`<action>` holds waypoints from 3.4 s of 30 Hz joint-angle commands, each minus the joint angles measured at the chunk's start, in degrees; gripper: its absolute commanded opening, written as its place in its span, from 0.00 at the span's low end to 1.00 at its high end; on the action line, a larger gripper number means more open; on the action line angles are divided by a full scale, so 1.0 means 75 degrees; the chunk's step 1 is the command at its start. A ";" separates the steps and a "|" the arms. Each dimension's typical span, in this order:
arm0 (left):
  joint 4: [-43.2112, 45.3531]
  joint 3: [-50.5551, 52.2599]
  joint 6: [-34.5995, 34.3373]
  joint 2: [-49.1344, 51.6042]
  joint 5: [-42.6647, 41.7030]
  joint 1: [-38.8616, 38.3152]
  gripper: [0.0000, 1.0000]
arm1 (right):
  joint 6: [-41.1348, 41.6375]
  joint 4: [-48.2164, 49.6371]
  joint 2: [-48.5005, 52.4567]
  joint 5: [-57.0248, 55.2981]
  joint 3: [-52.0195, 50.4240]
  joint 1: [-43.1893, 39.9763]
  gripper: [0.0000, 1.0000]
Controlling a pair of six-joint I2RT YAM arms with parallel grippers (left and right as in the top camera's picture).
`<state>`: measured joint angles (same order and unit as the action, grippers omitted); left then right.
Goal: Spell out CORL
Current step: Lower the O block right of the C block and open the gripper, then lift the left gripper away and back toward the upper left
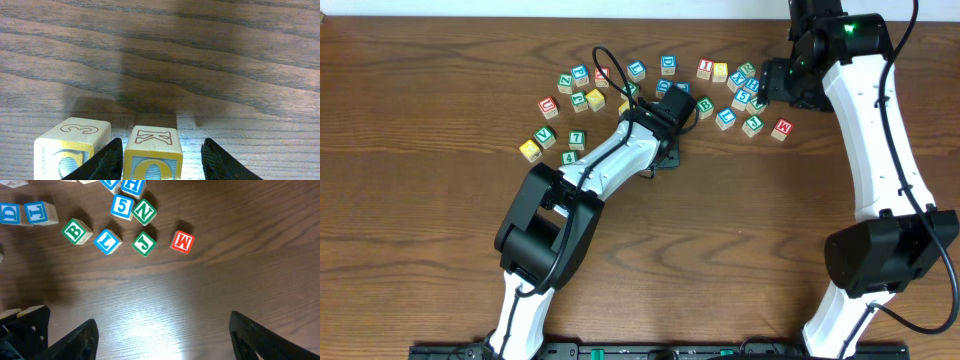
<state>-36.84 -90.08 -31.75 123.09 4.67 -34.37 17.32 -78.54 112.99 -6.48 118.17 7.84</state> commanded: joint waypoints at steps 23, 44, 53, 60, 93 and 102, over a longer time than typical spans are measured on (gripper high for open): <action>-0.0796 -0.0280 0.1306 -0.3040 0.0105 0.0699 0.51 | -0.0087 0.0015 -0.0128 -0.0061 0.0128 -0.0032 0.79; -0.2378 -0.0277 0.1784 -0.3829 0.0102 0.2020 0.51 | -0.0087 0.0050 -0.0128 0.0035 0.0128 -0.0032 0.80; -0.2684 -0.0277 0.2410 -0.3829 0.0099 0.2372 0.50 | -0.0093 0.0213 -0.0128 0.0312 0.0128 0.0114 0.84; -0.2894 -0.0277 0.2850 -0.3829 0.0064 0.2836 0.51 | -0.0087 0.0402 -0.0125 0.0312 0.0128 0.0271 0.83; -0.2973 -0.0219 0.2530 -0.3829 0.0044 0.3509 0.52 | 0.0175 0.1198 0.0076 0.0312 0.0128 0.0315 0.77; -0.2993 -0.0169 0.2532 -0.3829 0.0044 0.3509 0.52 | 0.0085 0.1393 0.0076 0.0344 0.0128 0.0388 0.74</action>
<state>-58.78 -90.67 -12.21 95.31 4.67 -8.29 17.74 -68.05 113.06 -4.29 118.17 9.82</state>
